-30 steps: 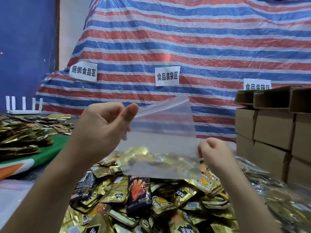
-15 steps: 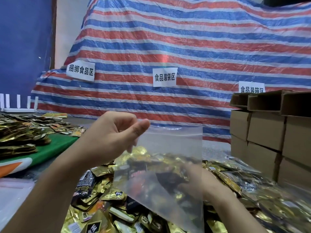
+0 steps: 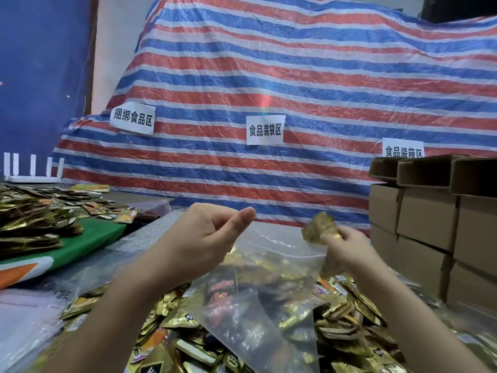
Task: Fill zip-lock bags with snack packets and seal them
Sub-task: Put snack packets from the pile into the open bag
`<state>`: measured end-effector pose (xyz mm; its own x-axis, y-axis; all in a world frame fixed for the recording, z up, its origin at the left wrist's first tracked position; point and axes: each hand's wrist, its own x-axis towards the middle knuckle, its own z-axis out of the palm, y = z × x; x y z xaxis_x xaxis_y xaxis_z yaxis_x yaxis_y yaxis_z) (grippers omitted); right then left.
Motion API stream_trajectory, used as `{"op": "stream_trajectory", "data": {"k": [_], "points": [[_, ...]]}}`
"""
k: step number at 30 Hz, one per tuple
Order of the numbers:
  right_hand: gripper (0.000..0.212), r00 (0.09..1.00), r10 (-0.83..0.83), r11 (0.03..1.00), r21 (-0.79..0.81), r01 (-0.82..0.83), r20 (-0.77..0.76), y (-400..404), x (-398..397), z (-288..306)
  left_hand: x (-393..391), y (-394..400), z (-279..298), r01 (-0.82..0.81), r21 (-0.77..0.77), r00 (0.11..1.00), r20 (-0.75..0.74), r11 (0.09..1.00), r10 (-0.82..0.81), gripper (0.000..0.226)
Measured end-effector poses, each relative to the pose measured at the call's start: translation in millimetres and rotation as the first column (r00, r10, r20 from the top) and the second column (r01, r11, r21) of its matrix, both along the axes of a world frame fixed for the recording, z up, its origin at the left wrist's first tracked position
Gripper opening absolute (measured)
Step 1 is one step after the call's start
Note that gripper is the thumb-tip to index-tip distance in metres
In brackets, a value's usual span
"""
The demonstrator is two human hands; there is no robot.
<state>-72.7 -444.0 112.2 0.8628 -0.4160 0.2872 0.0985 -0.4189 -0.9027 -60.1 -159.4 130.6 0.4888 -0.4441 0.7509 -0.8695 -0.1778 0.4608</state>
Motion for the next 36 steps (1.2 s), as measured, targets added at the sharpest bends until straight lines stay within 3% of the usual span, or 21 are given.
{"op": "stream_trajectory", "data": {"k": [2,4,8,11,17,22,31,36], "points": [[0.017,0.981,0.123,0.925,0.339,-0.168,0.151,4.8,-10.0,24.5,-0.9,-1.7,-0.6,-0.018,0.003,1.0,0.01,1.0,0.018,0.076],[0.03,0.9,0.295,0.77,0.478,-0.422,0.319,11.7,-20.7,43.2,-2.4,-3.7,-0.8,-0.034,0.005,0.999,0.019,0.999,0.034,0.075],[0.04,0.687,0.569,0.613,0.325,-0.721,0.452,33.1,-37.3,60.9,-5.6,-7.0,-0.8,-0.045,0.01,0.999,0.021,0.999,0.045,0.07],[0.039,0.599,0.661,0.58,0.198,-0.79,0.452,48.4,-44.6,64.5,-7.6,-6.8,-0.2,-0.053,0.014,0.998,0.017,0.998,0.053,0.067],[0.045,0.662,0.66,0.713,-0.019,-0.701,0.354,60.0,-52.1,61.9,-10.9,-7.1,0.1,-0.087,0.036,0.996,0.0,0.996,0.087,0.039],[0.039,0.729,0.654,0.756,-0.192,-0.625,0.202,65.0,-59.7,61.6,-12.2,-7.9,2.3,-0.09,-0.006,0.996,-0.024,0.996,0.09,0.034],[0.033,0.797,0.59,0.666,-0.478,-0.572,-0.131,67.1,-74.1,73.8,-9.1,-6.6,3.3,-0.075,-0.071,0.996,-0.063,0.995,0.071,0.032],[0.024,0.829,0.501,0.586,-0.608,-0.536,-0.248,67.8,-78.6,81.8,-7.0,-12.4,-2.0,-0.104,-0.01,0.994,-0.019,0.995,0.104,0.04]]}}
